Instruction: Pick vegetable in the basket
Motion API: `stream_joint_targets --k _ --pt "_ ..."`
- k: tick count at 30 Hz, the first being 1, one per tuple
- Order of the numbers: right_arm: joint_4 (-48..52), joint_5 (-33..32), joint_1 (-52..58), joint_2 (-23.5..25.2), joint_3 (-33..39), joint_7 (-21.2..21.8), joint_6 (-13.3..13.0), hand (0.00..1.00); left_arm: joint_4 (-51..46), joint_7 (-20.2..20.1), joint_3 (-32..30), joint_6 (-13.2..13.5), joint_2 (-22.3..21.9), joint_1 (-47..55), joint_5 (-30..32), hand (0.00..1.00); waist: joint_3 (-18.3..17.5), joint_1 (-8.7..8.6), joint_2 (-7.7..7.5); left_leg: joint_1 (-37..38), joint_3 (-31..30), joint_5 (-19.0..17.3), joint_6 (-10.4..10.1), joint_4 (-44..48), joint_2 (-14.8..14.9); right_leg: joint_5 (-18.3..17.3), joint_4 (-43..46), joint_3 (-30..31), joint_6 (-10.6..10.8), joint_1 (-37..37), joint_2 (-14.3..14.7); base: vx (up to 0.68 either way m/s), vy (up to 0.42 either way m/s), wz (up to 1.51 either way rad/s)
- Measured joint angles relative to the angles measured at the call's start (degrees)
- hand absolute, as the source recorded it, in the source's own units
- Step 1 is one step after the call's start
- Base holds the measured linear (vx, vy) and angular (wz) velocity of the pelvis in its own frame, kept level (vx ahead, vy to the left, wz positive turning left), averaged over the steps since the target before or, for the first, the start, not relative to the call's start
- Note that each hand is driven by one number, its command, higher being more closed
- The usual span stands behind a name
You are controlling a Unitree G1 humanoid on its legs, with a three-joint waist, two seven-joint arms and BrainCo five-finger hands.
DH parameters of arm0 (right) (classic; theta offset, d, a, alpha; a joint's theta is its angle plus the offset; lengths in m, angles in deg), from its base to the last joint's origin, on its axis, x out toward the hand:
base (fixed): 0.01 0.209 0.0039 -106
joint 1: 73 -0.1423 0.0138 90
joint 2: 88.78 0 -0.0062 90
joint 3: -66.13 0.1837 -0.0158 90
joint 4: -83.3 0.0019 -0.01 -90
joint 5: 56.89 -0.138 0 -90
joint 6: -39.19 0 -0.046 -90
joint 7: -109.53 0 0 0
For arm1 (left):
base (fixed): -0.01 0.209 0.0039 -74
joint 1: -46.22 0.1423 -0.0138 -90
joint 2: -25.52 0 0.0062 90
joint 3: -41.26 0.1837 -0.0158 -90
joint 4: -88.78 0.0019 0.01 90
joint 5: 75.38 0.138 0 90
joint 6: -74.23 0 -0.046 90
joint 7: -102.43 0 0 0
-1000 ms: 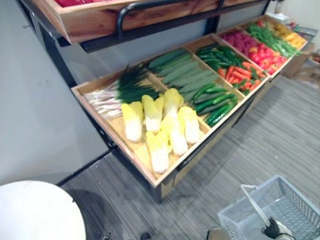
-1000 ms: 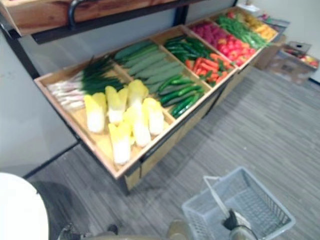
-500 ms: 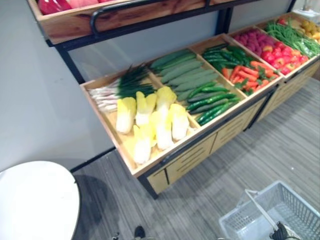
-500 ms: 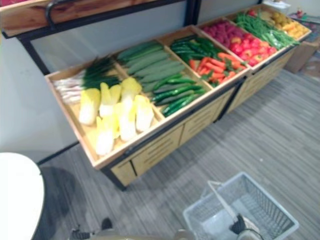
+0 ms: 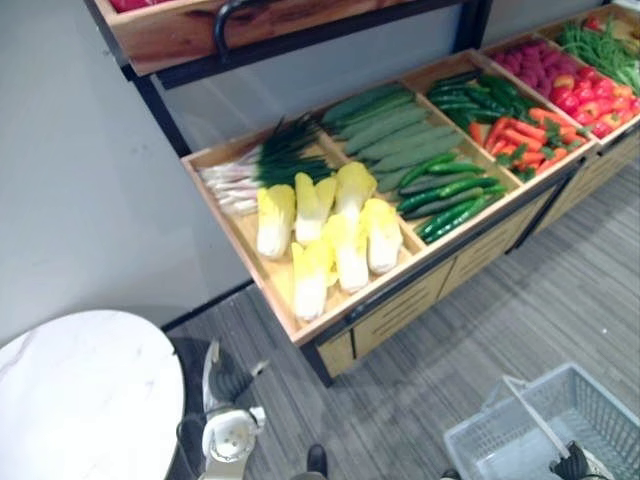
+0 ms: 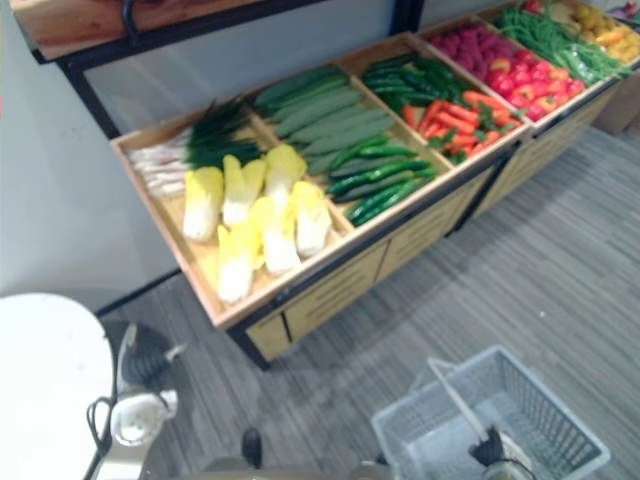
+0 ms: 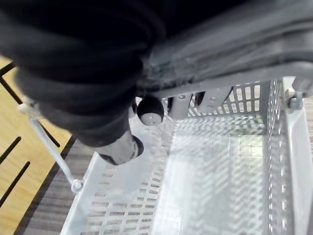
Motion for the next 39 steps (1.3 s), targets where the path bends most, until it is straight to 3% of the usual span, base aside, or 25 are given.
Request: stream_joint_targets --k 3,8,11,14,16,20,28,39 --pt "-0.25 0.00 0.21 2.16 -1.62 -0.86 -0.08 1.00 -7.09 2.29 0.82 1.43 0.28 -1.32 4.51 0.00 -0.52 -0.54 -1.01 1.86 -0.56 -0.06 0.13 -0.85 1.64 0.52 1.15 -0.41 -0.77 0.01 0.44 0.11 -0.075 0.00" --pt "-2.37 0.05 -1.95 2.80 -3.62 -1.05 -0.91 1.00 -9.98 5.08 2.31 1.97 0.90 -4.60 6.43 0.00 -1.10 -0.19 -2.94 0.06 0.62 1.10 0.70 -1.09 0.21 0.45 -14.38 -0.99 -0.74 5.61 1.55 0.06 -0.038 -0.12" --pt "-2.37 0.14 -1.99 2.82 -3.80 -1.04 -1.14 1.00 -10.28 5.85 2.17 2.04 0.77 -5.50 6.40 0.00 -1.73 -0.32 -1.89 0.22 0.32 1.33 0.44 -1.08 0.19 0.59 -19.27 -2.09 -0.31 8.38 2.49 0.05 -0.076 0.03" --pt "-2.30 0.41 -1.98 2.66 -4.04 -0.94 -1.18 1.00 -9.64 5.84 1.28 1.99 -0.05 -5.65 6.08 0.00 -2.55 -0.52 -0.54 0.22 -1.13 2.21 -0.77 -2.04 2.08 0.03 -19.27 -3.35 0.43 8.69 4.53 0.00 -0.109 0.11" --pt "-2.23 1.40 -2.17 2.51 -4.36 -0.91 -1.18 1.00 -5.10 5.83 -0.26 1.75 -0.84 -7.15 5.42 0.00 -2.95 -1.52 0.11 0.50 -2.28 3.21 -1.50 -3.40 3.58 -0.18 -19.44 -4.29 0.08 9.22 6.15 -0.03 -0.121 0.17" --pt "-1.94 1.89 -2.24 2.42 -5.88 -0.91 -1.18 1.00 3.80 6.45 -3.04 -0.68 -0.86 -9.53 5.35 0.00 -3.00 -2.80 0.02 1.59 -2.08 3.86 -1.77 -4.56 3.99 -0.19 -19.50 -4.07 0.02 9.45 6.61 -0.06 -0.036 -0.02" --pt "-1.72 2.52 -1.58 2.61 -8.05 -0.90 -1.03 1.00 11.10 8.94 -8.29 -3.91 -0.64 -9.90 0.54 0.00 -3.75 -3.06 -0.75 2.03 1.17 3.77 -1.86 -4.63 3.84 0.81 -21.10 -0.96 0.50 8.17 6.54 -0.03 0.006 -0.18" --pt "0.04 4.54 -2.25 2.59 -10.52 -0.92 -1.16 1.00 16.72 11.04 -9.47 -4.54 -0.59 -13.34 -1.29 0.00 -3.90 -4.50 -0.59 2.37 4.01 3.52 -2.17 -4.63 3.81 3.01 -23.87 1.50 0.51 8.01 6.77 0.02 0.001 -0.12"
